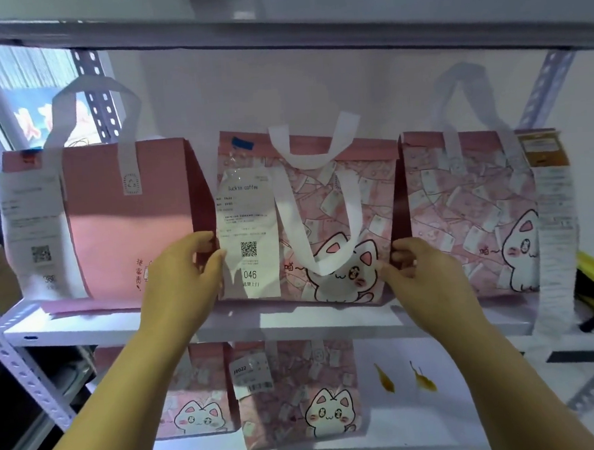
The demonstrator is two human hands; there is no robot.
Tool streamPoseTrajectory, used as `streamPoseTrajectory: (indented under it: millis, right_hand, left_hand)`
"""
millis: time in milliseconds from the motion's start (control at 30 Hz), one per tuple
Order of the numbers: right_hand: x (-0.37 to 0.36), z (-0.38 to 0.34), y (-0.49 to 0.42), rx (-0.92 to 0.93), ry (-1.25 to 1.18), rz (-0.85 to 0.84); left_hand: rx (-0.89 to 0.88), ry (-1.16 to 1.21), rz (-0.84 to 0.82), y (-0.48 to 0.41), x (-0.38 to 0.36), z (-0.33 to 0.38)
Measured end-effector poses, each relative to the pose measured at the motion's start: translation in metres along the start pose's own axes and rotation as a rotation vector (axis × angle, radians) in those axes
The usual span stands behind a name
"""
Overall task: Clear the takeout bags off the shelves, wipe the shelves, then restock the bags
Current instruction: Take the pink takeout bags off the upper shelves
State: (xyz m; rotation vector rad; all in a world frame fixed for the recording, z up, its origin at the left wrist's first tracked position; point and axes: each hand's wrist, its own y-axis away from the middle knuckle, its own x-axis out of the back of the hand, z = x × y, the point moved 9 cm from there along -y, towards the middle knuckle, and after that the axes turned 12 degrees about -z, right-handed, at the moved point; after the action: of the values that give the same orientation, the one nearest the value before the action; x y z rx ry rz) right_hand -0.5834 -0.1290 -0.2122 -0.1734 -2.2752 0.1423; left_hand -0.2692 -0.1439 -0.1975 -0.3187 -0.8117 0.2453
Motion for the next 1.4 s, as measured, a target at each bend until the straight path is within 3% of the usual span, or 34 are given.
streamPoseTrajectory:
  millis: [200,500,867,1167,1400]
  right_hand:
    - [0.021,0.003,0.028,-0.005,-0.066,0.114]
    - [0.053,0.046,0.078,-0.134,-0.033,0.185]
    - [0.120,0.131,0.083,-0.236,0.005,0.243]
    - [0.162,0.188,0.029,-0.162,0.032,0.123]
    - [0.155,0.202,-0.016,-0.074,0.059,-0.136]
  left_hand:
    - [-0.135,0.000,-0.007,0.011,0.007,0.028]
    - [-0.307,0.030,-0.234,0.031,-0.025,0.082]
    - [-0.335,0.020,-0.336,0.043,-0.107,0.146]
    - [-0.182,0.025,-0.172,0.042,-0.164,0.174]
    - [-0.082,0.001,-0.192,0.048,-0.196,0.173]
